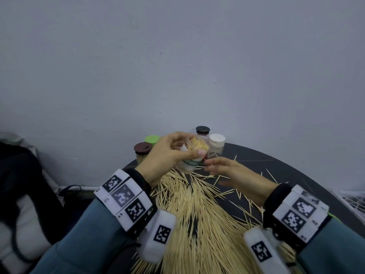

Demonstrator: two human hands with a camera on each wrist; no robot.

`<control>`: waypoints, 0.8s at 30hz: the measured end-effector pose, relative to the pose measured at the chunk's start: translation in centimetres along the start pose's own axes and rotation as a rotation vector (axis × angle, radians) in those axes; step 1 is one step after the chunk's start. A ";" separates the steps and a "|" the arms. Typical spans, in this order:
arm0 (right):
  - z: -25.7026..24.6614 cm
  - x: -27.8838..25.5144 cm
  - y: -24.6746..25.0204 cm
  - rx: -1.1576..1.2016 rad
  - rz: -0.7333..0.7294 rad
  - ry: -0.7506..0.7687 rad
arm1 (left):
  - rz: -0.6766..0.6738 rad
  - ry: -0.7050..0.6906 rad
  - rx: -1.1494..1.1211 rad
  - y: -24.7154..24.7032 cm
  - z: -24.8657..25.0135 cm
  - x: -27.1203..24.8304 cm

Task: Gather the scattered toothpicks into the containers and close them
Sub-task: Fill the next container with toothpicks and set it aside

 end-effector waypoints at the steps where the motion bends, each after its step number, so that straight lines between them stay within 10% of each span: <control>1: -0.3 0.3 -0.1 -0.051 -0.033 -0.035 | 0.029 -0.001 -0.006 0.7 0.2 -0.1; 17: -5.5 11.3 -11.3 -1.183 -0.064 -0.158 | 0.242 0.022 -0.040 10.5 0.2 0.3; 24: -5.0 12.9 -12.4 -1.231 -0.031 -0.176 | 0.278 0.037 -0.070 11.3 0.0 0.7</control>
Point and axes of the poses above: each hand's wrist, its own x-axis towards the middle knuckle, its own y-axis out of the back of the hand, z = x × y, the point moved 4 cm from there along x, towards the middle knuckle, and after that the axes turned 5 degrees about -y, right-handed, at the moved point
